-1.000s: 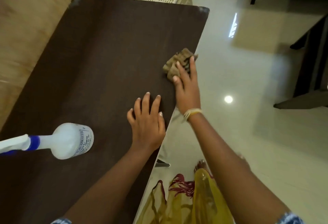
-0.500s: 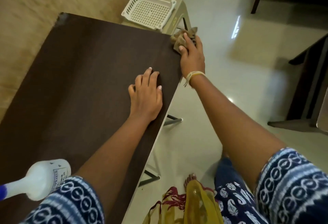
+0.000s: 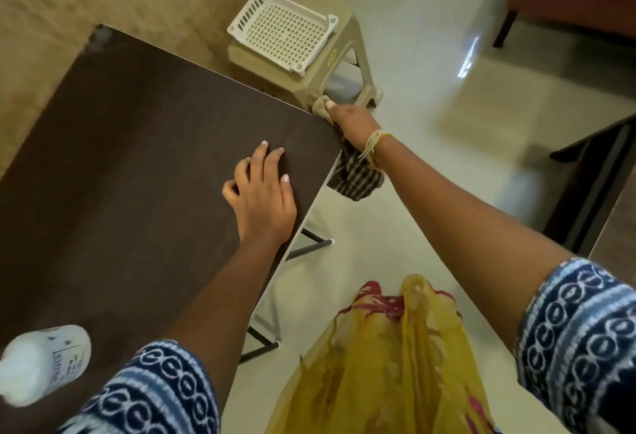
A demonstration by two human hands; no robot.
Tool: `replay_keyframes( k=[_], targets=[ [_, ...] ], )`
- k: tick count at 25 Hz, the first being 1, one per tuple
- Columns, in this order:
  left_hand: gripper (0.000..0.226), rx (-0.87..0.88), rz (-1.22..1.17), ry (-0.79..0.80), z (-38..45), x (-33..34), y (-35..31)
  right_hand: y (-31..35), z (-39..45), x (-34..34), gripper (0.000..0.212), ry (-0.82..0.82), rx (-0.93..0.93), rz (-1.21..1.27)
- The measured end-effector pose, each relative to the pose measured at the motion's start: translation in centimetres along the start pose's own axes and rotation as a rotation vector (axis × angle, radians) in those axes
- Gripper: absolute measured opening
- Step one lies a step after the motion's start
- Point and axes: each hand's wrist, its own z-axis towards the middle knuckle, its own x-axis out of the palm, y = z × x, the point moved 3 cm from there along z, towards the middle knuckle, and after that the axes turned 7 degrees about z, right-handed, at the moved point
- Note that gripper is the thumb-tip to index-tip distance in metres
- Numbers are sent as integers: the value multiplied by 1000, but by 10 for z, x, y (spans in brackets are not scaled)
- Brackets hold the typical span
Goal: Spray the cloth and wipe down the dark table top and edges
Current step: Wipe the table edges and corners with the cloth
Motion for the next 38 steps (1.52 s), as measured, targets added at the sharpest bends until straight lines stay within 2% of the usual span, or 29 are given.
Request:
replay_keyframes(
  k=[2,3,5,7,9,10,14,16,19,23,26,30,35,38],
  targets=[
    [46,-7,-3,12,-1,-1,-1,-14,-15,6,31,-115,-144,176],
    [46,-10,-4,16,-1,-2,-2,-25,-25,11,22,-158,-253,141],
    [46,-8,1,26,0,-2,-2,-44,-45,30,31,-196,-462,-199],
    [46,-9,10,35,0,-1,-2,-44,-45,38,37,-247,-510,-506],
    [45,-16,8,35,2,-1,-2,-22,-29,35,38,-244,-458,-659],
    [45,-20,3,33,3,-1,-2,-8,-18,32,39,-186,-415,-697],
    [44,-32,-5,34,3,0,-1,47,35,31,40,216,-247,-619],
    [44,-31,2,34,2,0,-2,55,54,42,41,319,-236,-559],
    [45,-34,0,44,1,-1,-1,54,67,53,42,354,-261,-427],
    [39,61,7,42,23,-6,7,40,57,35,42,398,-261,-399],
    [35,-106,-67,43,67,-13,7,35,43,18,40,421,-224,-331],
    [44,-303,-90,81,123,-11,17,37,42,12,38,428,-149,-261],
    [54,-431,-95,66,136,1,28,64,119,83,37,452,-171,-230],
    [53,-489,-136,52,137,1,30,82,164,128,39,509,-106,-220]
  ],
)
